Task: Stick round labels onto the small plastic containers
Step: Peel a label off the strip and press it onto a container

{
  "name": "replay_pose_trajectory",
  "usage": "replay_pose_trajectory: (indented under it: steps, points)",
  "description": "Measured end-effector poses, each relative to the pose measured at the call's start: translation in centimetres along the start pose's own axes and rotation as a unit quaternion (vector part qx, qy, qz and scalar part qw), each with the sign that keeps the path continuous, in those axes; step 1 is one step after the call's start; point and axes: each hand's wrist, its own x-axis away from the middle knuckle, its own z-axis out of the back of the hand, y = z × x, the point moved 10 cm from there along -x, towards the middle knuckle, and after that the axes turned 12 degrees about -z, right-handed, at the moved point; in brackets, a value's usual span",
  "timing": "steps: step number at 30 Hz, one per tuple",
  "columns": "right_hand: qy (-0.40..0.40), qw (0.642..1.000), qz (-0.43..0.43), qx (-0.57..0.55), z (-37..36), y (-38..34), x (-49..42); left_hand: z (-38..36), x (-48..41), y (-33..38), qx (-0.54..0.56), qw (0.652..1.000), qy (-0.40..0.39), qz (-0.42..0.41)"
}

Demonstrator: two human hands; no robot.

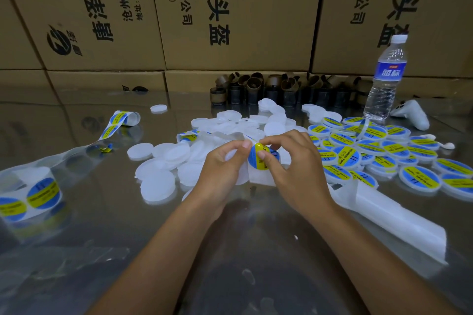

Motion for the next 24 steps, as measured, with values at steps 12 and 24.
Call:
replay_pose_trajectory:
  steps: [12,24]
  points:
    - [0.001,1.0,-0.016,-0.001,0.1,0.6,-0.2,0.8,0.0,0.0,-0.01,0.999,0.039,-0.007]
    - [-0.006,0.999,-0.032,-0.041,0.1,0.1,0.1,2.6,-0.6,-0.1,-0.005,0.992,0.115,-0.041]
